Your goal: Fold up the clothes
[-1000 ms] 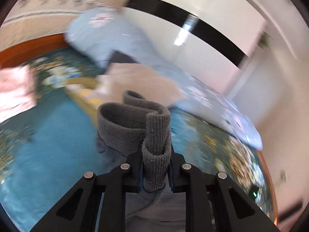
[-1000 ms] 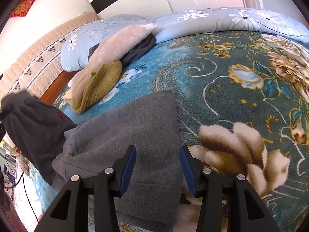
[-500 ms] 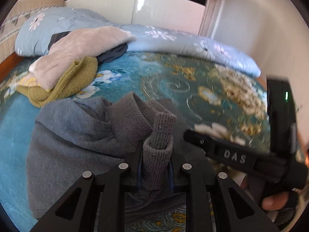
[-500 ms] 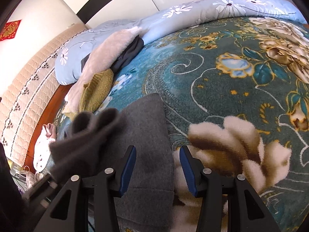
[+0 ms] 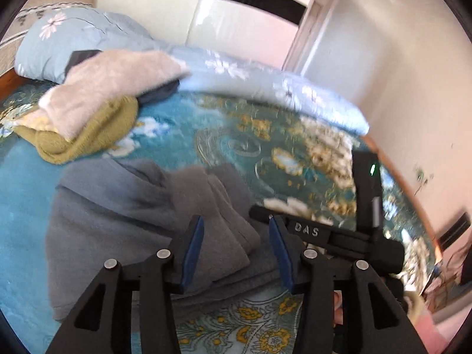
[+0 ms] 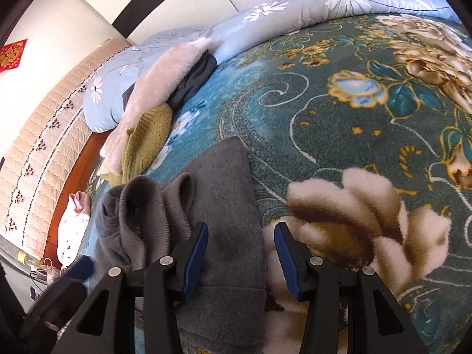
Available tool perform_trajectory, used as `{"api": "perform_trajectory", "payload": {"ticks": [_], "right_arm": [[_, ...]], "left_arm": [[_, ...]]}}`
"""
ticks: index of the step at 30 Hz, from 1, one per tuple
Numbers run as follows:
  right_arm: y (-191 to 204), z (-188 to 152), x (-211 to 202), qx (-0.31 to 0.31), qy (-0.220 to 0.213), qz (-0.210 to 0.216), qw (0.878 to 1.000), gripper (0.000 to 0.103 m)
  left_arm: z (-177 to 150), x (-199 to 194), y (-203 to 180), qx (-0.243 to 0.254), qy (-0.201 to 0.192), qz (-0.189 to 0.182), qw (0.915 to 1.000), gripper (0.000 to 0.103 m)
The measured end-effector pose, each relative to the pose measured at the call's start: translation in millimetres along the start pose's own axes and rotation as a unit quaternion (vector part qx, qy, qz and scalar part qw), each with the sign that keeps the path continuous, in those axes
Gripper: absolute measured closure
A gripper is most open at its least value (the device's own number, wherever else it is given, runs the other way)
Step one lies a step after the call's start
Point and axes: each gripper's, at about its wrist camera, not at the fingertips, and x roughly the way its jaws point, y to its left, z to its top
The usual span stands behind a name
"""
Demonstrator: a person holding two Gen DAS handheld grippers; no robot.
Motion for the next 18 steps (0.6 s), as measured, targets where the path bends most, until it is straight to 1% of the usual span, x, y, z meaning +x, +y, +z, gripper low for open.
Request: {"api": "perform_trajectory", "payload": {"ticks": [1, 3, 4, 5, 6, 8, 9, 11, 13, 14, 16, 18], "right_arm": [[-1, 0, -1, 0.003, -0.003, 0.002, 1.000, 0.052], [-4, 1, -5, 0.013, -0.013, 0.009, 1.000, 0.052], [-4, 2, -7, 0.018, -0.019, 0.012, 1.000, 0.052], [-4, 2, -10, 0.020, -0.028, 0.018, 0.999, 0.052], [-4, 2, -14, 0.022, -0.037, 0.025, 0.999, 0.053], [1, 3, -21, 0.017, -0.055, 0.055, 0.997, 0.052], [4, 2, -23, 0.010, -0.057, 0.072, 0.996, 0.050], [14, 0, -25, -0.010, -0.055, 0.104, 0.993, 0.049], [28, -3, -21, -0.044, -0.039, 0.123, 0.991, 0.049], [35, -5, -19, -0.060, -0.032, 0.126, 0.990, 0.048], [44, -10, -16, -0.086, -0.023, 0.115, 0.989, 0.046], [52, -15, -9, -0.105, -0.010, 0.090, 0.990, 0.044]], "left_arm": [[2, -9, 9, -0.012, -0.013, -0.001, 0.9998, 0.056], [6, -28, 36, -0.046, -0.045, 0.019, 0.9978, 0.052], [7, -35, 52, -0.064, -0.060, 0.036, 0.9955, 0.051], [7, -42, 72, -0.089, -0.075, 0.062, 0.9913, 0.049], [5, -45, 89, -0.109, -0.078, 0.081, 0.9877, 0.049], [-1, -50, 123, -0.151, -0.080, 0.116, 0.9785, 0.049], [-6, -50, 140, -0.172, -0.078, 0.131, 0.9732, 0.049], [-17, -45, 166, -0.203, -0.062, 0.149, 0.9659, 0.049], [-31, -36, 183, -0.229, -0.045, 0.144, 0.9617, 0.049], [-37, -31, 189, -0.238, -0.039, 0.128, 0.9620, 0.049], [-46, -20, 193, -0.240, -0.025, 0.102, 0.9651, 0.049], [-52, -11, 193, -0.234, -0.014, 0.080, 0.9688, 0.049]]}}
